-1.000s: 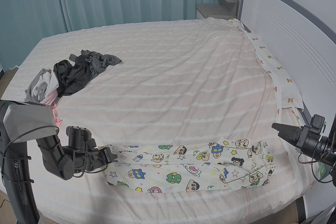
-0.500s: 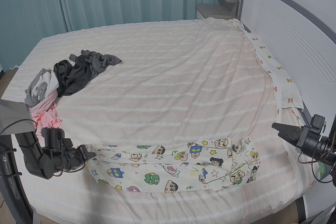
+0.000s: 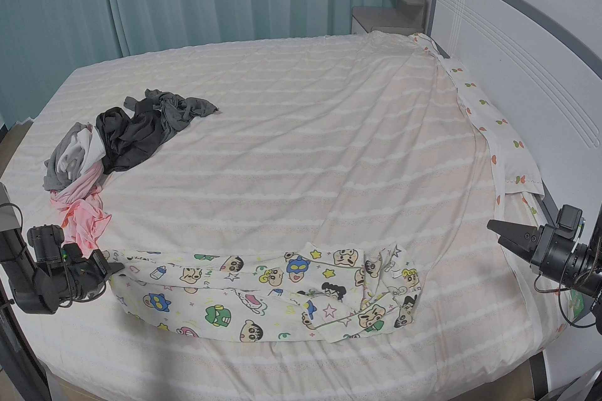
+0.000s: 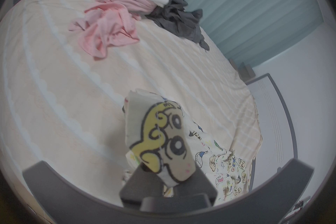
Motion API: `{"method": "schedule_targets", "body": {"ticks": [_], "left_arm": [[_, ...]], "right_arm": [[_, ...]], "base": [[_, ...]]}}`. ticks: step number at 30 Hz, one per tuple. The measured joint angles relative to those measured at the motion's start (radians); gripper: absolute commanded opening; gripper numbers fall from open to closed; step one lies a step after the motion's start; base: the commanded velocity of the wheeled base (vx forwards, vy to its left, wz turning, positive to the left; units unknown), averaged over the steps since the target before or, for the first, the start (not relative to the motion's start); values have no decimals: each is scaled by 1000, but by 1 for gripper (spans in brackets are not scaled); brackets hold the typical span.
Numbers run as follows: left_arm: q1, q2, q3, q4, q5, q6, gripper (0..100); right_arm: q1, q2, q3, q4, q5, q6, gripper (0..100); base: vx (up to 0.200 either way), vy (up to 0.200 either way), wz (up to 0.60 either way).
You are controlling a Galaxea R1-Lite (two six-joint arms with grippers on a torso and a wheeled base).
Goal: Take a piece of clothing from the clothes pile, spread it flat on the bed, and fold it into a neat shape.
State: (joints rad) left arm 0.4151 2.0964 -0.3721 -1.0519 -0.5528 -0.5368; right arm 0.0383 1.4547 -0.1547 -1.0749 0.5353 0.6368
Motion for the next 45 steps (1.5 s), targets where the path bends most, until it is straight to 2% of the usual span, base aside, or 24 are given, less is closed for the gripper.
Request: {"method": "schedule_targets", "body": {"ticks": [12, 16, 20, 24, 30, 39, 45], "left_arm": [[249, -2, -3, -1, -125, 7, 0], [274, -6, -3, 0, -131, 5, 0], [244, -30, 16, 1, -130, 1, 0], [172, -71, 32, 28, -112, -11, 0], [-16, -168, 22, 140, -19, -85, 0], [-389, -282, -112, 353, 231, -180, 0], [-607, -309, -244, 468, 398, -229, 0]], "right_arm": [[0, 0, 1, 0, 1, 4, 100], [0, -1, 0, 0, 1, 4, 100], [0, -1, 0, 0, 1, 5, 100], [0, -1, -1, 0, 1, 6, 100], [-5, -1, -2, 0, 1, 8, 100], [-20, -1, -5, -1, 3, 9, 100], [-32, -1, -8, -2, 5, 9, 100]], "base": [[0, 0, 0], [0, 0, 0], [0, 0, 0], [0, 0, 0], [0, 0, 0], [0, 0, 0], [0, 0, 0]]}}
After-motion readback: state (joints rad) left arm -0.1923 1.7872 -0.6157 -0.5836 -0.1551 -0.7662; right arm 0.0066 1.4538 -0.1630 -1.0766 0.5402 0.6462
